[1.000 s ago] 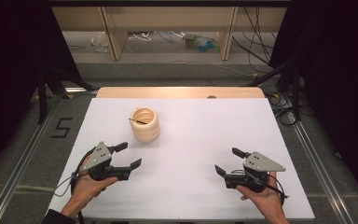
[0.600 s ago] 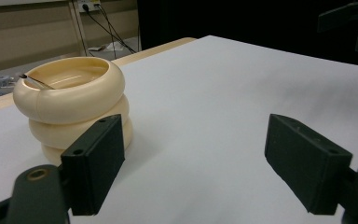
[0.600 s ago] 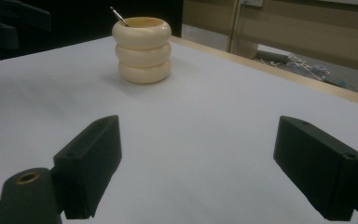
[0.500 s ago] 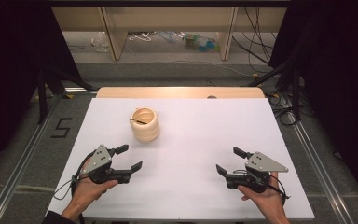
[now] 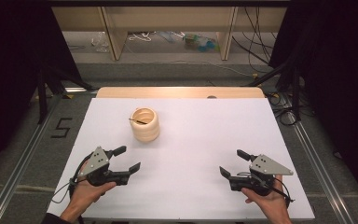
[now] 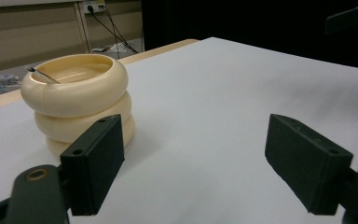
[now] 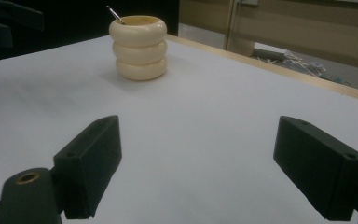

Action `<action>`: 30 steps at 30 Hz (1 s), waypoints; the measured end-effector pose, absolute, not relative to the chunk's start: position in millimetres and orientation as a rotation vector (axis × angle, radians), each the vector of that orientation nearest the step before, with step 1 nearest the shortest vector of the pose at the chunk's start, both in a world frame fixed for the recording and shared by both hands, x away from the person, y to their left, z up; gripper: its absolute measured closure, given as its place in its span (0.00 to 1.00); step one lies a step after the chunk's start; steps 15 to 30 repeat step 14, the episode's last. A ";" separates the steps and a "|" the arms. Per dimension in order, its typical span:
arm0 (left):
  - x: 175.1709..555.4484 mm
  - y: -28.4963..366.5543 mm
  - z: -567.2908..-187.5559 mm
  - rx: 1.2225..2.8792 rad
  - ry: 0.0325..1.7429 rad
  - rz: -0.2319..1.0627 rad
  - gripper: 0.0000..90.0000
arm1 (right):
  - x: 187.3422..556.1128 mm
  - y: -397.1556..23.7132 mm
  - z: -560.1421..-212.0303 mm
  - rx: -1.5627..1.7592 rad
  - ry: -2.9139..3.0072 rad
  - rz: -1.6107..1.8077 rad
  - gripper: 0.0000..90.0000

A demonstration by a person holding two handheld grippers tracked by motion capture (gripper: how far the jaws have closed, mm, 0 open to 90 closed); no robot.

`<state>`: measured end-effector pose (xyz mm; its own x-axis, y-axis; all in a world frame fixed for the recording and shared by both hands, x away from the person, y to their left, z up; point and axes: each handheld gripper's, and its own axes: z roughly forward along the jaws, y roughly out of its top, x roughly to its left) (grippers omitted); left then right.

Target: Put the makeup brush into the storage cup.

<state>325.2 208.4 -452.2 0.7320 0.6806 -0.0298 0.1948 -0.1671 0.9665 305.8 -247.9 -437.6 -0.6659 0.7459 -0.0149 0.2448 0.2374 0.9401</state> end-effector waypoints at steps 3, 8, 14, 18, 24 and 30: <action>324.6 207.6 -451.9 1.729 0.701 0.498 0.22 | 308.0 -248.1 -438.4 0.876 2.036 1.431 0.18; 325.2 207.3 -451.9 1.724 0.703 0.495 0.21 | 306.5 -246.6 -438.2 0.894 2.051 1.426 0.18; 325.4 206.9 -451.7 1.724 0.702 0.498 0.21 | 307.0 -247.0 -438.0 0.881 2.056 1.420 0.18; 325.4 206.9 -451.7 1.724 0.702 0.498 0.21 | 307.0 -247.0 -438.0 0.881 2.056 1.420 0.18; 325.4 206.9 -451.7 1.724 0.702 0.498 0.21 | 307.0 -247.0 -438.0 0.881 2.056 1.420 0.18; 325.4 206.9 -451.7 1.724 0.702 0.498 0.21 | 307.0 -247.0 -438.0 0.881 2.056 1.420 0.18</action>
